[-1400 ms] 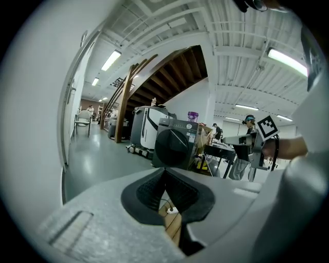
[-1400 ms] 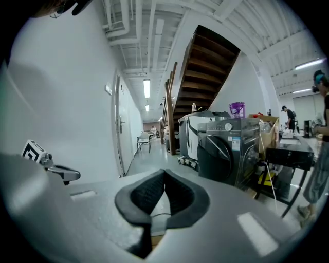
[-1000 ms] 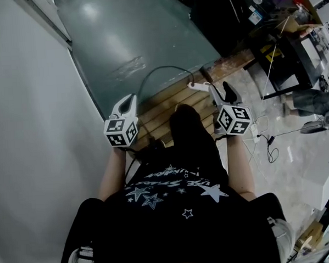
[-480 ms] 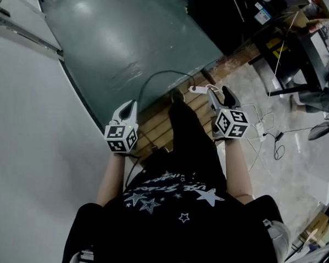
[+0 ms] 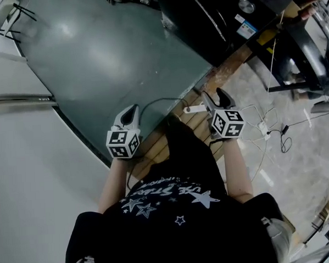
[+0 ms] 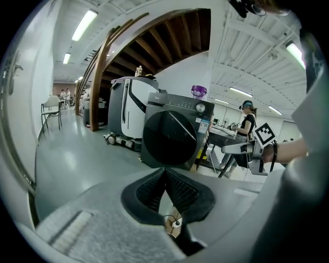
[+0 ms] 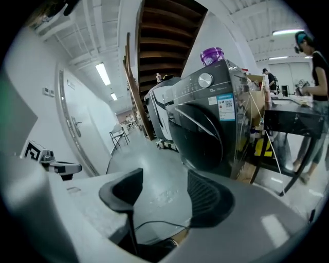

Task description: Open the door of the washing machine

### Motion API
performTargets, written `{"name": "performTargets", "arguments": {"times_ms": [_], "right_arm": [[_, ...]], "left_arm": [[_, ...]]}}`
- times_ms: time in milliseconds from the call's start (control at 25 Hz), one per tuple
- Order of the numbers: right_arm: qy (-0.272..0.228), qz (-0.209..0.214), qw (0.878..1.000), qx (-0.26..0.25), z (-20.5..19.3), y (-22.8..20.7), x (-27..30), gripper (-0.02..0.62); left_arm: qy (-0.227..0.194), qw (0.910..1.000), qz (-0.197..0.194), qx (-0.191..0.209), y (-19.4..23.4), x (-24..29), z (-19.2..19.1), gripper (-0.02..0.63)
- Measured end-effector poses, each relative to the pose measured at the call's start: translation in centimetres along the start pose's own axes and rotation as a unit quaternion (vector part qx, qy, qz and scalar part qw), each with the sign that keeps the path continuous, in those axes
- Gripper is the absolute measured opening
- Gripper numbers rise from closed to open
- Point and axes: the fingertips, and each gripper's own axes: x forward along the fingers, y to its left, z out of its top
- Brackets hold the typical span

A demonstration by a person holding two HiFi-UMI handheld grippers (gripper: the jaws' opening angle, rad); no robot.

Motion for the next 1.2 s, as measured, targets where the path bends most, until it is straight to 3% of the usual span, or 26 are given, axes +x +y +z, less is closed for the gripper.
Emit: {"name": "performTargets", "arguments": {"times_ms": [280, 640, 960, 1200], "right_arm": [[0.011, -0.031, 0.999, 0.043, 6.5, -6.0, 3.7, 0.275], [-0.004, -0.031, 0.998, 0.061, 10.0, -9.1, 5.6, 0.275], [-0.006, -0.055, 0.995, 0.077, 9.1, -11.2, 6.5, 0.275], [-0.003, -0.081, 0.996, 0.037, 9.8, -13.2, 9.1, 0.275]], "left_arm": [[0.029, 0.9983, -0.033, 0.037, -0.9, 7.6, 10.3, 0.011], [0.023, 0.996, -0.032, 0.081, -2.3, 11.2, 17.4, 0.011], [0.005, 0.9934, -0.043, 0.106, -3.7, 14.1, 20.6, 0.011], [0.017, 0.9907, -0.076, 0.111, -4.5, 17.8, 19.2, 0.011]]}}
